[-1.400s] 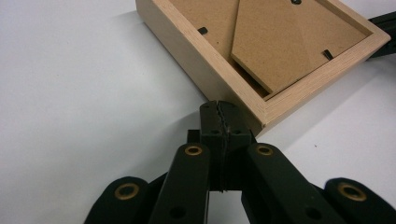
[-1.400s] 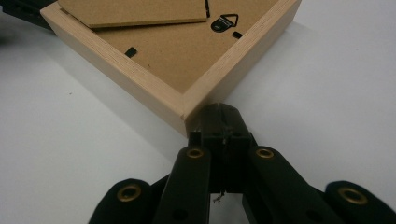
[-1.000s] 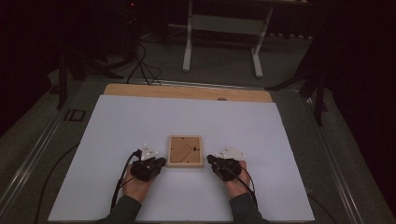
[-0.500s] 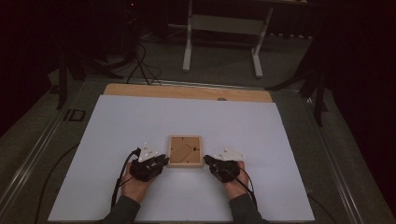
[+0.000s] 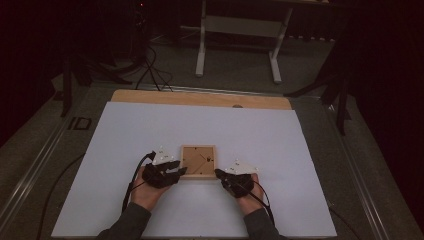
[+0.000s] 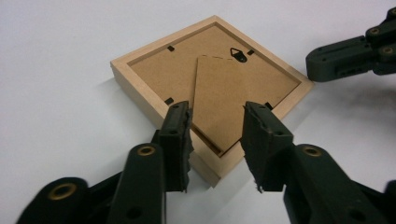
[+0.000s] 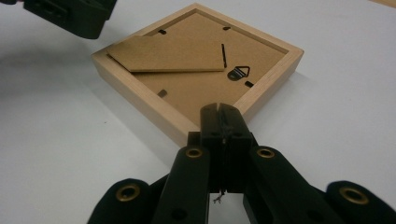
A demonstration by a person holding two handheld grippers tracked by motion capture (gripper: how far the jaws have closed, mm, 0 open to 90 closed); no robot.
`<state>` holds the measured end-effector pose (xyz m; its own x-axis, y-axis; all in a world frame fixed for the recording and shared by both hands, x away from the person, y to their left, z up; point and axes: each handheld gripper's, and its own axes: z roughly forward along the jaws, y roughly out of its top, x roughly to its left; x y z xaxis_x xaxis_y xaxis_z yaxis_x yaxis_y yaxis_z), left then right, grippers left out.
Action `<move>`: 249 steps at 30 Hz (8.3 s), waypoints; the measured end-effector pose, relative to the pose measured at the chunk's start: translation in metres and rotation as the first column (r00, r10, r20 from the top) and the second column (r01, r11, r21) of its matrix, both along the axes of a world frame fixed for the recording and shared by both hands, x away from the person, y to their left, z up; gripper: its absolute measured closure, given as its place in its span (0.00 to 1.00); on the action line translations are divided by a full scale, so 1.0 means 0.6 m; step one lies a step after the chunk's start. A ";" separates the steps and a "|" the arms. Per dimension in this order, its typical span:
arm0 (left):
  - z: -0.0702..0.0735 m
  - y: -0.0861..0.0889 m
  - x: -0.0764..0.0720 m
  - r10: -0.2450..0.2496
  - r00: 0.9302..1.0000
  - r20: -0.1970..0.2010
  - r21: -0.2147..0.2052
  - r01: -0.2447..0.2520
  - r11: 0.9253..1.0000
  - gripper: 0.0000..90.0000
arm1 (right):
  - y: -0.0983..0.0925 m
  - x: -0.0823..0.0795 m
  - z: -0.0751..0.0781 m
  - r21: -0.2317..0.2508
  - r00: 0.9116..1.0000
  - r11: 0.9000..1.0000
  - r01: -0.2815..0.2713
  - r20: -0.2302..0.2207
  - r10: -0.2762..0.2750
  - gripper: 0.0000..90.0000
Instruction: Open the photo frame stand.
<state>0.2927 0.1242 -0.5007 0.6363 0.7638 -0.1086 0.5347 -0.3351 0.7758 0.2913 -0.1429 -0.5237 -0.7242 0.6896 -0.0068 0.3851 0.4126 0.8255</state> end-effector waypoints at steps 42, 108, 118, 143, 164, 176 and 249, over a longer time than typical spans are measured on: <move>0.004 -0.072 0.058 -0.100 0.989 -0.113 0.231 0.124 0.965 0.55 | 0.002 -0.001 0.000 -0.006 1.000 1.000 -0.023 0.001 0.023 0.99; 0.054 -0.074 0.087 -0.053 0.970 -0.238 0.155 0.092 0.984 0.54 | 0.003 -0.001 -0.001 -0.004 1.000 1.000 -0.026 0.004 0.026 0.99; 0.050 -0.062 0.088 -0.021 0.962 -0.271 0.108 0.052 0.993 0.48 | 0.003 -0.001 -0.001 -0.006 1.000 1.000 -0.028 0.006 0.028 0.99; 0.026 -0.036 0.110 -0.053 0.877 -0.478 -0.084 0.015 0.996 0.60 | 0.003 -0.001 -0.001 -0.008 1.000 1.000 -0.029 0.011 0.030 0.99; 0.029 -0.042 0.102 -0.058 0.902 -0.427 -0.041 0.045 0.998 0.62 | 0.003 -0.003 -0.001 -0.014 0.999 0.999 -0.030 0.016 0.030 0.93; 0.037 -0.051 0.081 -0.060 0.937 -0.345 0.008 0.067 0.998 0.62 | -0.006 -0.002 0.008 0.010 0.999 1.000 -0.017 0.031 0.017 0.88; 0.001 -0.054 -0.036 -0.171 0.977 0.126 0.226 0.140 0.964 0.61 | -0.015 0.103 0.043 0.227 0.981 0.970 -0.088 -0.149 0.124 0.47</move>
